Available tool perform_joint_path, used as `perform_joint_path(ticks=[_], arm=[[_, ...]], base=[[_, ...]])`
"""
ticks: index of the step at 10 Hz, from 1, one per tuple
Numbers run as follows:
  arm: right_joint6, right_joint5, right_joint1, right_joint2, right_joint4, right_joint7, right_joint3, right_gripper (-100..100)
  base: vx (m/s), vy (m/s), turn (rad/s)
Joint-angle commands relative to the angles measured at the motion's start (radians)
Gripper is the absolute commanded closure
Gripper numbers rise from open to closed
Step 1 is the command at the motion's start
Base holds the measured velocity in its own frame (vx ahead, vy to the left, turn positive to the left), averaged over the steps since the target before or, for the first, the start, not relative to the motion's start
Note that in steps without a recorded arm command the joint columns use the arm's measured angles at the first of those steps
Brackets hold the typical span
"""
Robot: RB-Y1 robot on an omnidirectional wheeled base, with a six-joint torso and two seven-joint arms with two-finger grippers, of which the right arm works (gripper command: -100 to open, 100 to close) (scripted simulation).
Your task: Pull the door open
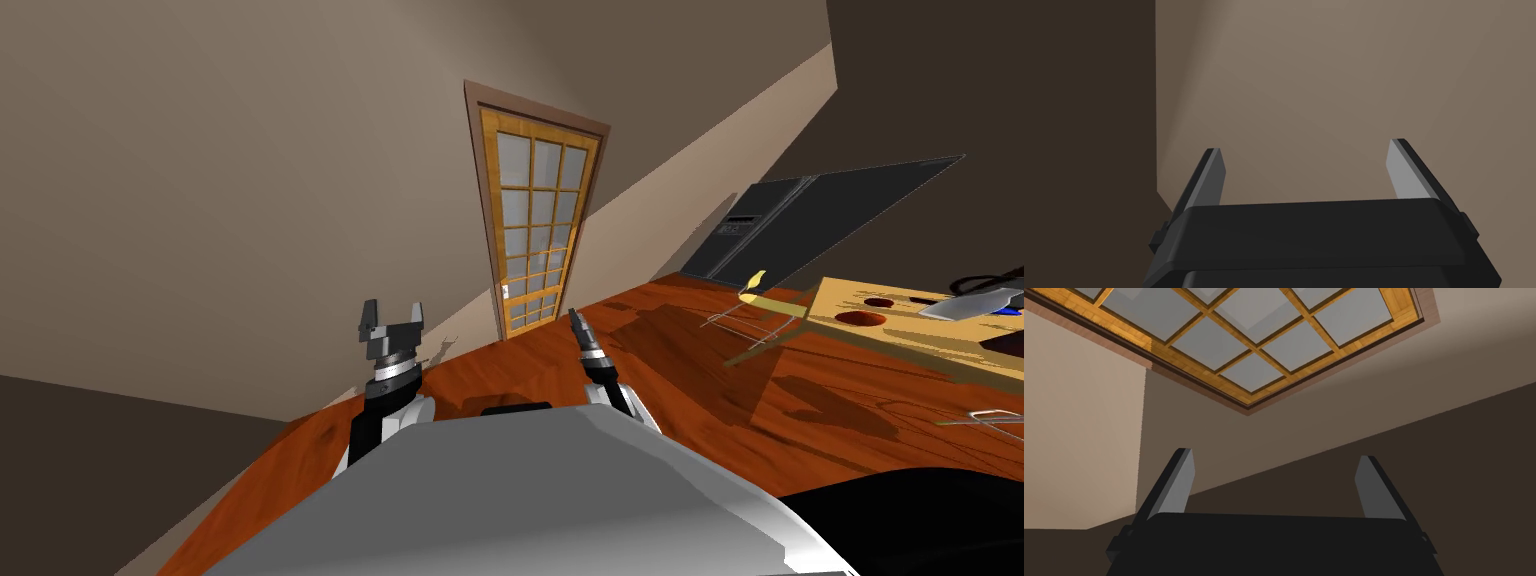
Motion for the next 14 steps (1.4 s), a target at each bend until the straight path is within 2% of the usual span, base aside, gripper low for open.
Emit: perform_joint_path(ticks=[1, 4, 5, 14], arm=[[-0.018, 0.015, -0.003, -0.005, 0.033, 0.023, -0.012, -100], [-0.046, 0.045, -0.015, -0.011, 0.097, 0.066, -0.035, -100], [-0.064, 0.065, -0.024, -0.014, 0.139, 0.095, -0.050, -100], [-0.149, 0.157, -0.063, -0.024, 0.337, 0.229, -0.120, -100]], base=[[0.094, 0.049, 0.050], [0.107, 0.050, 0.053], [0.141, 0.092, 0.106], [0.120, 0.053, 0.061]])
